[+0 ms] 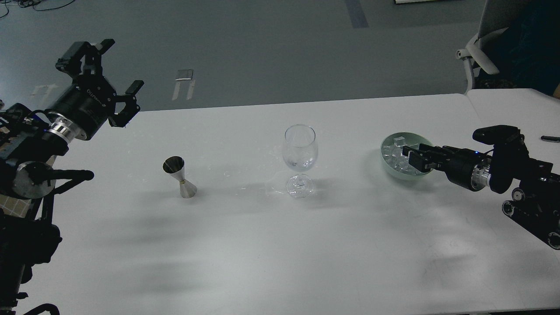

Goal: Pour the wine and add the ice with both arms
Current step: 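Grasp an ice cube in the bowl with the right gripper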

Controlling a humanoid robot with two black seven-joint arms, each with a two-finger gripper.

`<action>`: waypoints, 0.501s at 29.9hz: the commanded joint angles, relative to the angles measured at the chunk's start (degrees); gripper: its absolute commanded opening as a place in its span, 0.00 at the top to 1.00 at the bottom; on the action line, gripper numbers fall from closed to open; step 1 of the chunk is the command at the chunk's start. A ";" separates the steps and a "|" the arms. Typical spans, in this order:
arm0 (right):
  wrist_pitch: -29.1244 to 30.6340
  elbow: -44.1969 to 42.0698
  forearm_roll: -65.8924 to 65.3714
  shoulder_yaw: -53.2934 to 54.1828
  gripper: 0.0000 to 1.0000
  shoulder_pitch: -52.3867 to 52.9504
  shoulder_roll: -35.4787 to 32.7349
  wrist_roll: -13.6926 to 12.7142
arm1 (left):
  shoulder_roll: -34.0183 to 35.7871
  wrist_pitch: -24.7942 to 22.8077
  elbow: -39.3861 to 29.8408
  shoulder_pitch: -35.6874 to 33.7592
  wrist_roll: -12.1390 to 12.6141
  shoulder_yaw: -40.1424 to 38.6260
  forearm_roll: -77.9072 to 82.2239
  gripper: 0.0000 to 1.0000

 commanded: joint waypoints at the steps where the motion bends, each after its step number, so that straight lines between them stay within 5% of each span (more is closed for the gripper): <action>1: -0.01 -0.49 0.00 0.00 0.48 0.57 0.90 -0.09 | -0.09 0.00 0.01 0.00 0.00 -0.09 0.00 0.02; 15: 0.08 -2.07 0.00 -0.08 0.50 0.93 2.49 -0.70 | -0.53 0.00 0.01 0.00 -0.09 -0.09 0.00 0.02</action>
